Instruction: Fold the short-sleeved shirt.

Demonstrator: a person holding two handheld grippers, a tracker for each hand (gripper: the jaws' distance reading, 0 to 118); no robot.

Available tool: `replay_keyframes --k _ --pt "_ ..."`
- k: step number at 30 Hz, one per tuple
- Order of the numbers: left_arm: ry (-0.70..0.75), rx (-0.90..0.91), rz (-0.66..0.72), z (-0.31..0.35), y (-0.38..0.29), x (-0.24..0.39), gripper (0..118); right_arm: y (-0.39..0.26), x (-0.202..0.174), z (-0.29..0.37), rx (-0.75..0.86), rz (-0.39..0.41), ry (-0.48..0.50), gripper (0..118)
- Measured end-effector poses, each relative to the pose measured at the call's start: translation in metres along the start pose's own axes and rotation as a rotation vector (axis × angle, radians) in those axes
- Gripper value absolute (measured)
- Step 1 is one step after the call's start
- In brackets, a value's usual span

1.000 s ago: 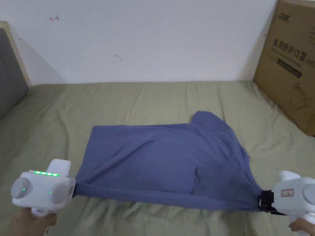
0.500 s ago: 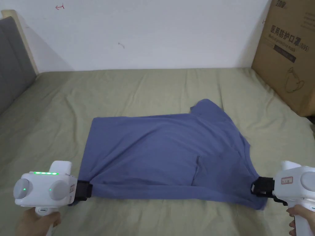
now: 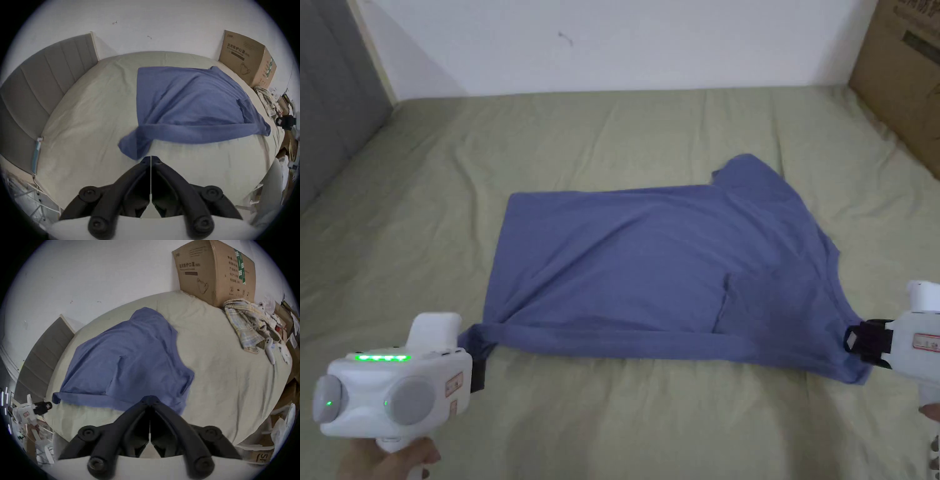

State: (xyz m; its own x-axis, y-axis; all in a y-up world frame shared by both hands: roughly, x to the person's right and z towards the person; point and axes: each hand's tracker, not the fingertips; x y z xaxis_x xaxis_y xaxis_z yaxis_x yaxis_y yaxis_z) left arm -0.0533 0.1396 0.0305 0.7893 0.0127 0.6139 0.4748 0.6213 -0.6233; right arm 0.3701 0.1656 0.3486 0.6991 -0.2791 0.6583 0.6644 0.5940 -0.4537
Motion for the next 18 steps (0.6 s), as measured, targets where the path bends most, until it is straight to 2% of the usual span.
replay_keyframes --k 3,4,5,7,8,9,13,14,15,16,18 --pt "-0.004 0.021 0.009 -0.003 0.003 -0.006 0 -0.003 0.000 -0.006 -0.012 0.006 -0.009 1" --pt "0.009 0.031 0.007 -0.003 0.007 -0.007 4 -0.003 0.000 -0.008 -0.016 0.007 -0.013 1" --pt "0.005 0.035 0.009 -0.004 0.011 -0.010 22 -0.003 0.001 -0.009 -0.020 0.003 -0.013 1" --pt "0.007 0.030 0.030 -0.012 0.021 -0.019 83 -0.002 0.004 -0.010 -0.025 -0.016 -0.002 1" --pt "0.012 0.037 0.047 -0.012 0.026 -0.020 92 -0.002 0.005 -0.011 -0.025 -0.023 0.001 1" --pt "0.020 0.044 0.062 -0.016 0.030 -0.023 94 -0.002 0.006 -0.012 -0.028 -0.025 0.000 1" --pt "-0.010 0.009 0.132 -0.040 0.037 -0.032 90 -0.001 0.009 -0.016 -0.047 -0.022 -0.016 1" --pt "-0.037 -0.014 0.146 -0.047 0.036 -0.033 80 -0.001 0.011 -0.018 -0.051 -0.024 -0.019 1" --pt "-0.058 -0.036 0.151 -0.054 0.033 -0.032 54 -0.002 0.012 -0.019 -0.056 -0.028 -0.021 1" --pt "-0.065 -0.050 0.136 -0.060 0.032 -0.030 8 -0.002 0.013 -0.020 -0.063 -0.030 -0.023 1" --pt "-0.053 -0.032 0.129 -0.060 0.027 -0.020 6 -0.003 0.014 -0.019 -0.070 -0.033 -0.026 1"
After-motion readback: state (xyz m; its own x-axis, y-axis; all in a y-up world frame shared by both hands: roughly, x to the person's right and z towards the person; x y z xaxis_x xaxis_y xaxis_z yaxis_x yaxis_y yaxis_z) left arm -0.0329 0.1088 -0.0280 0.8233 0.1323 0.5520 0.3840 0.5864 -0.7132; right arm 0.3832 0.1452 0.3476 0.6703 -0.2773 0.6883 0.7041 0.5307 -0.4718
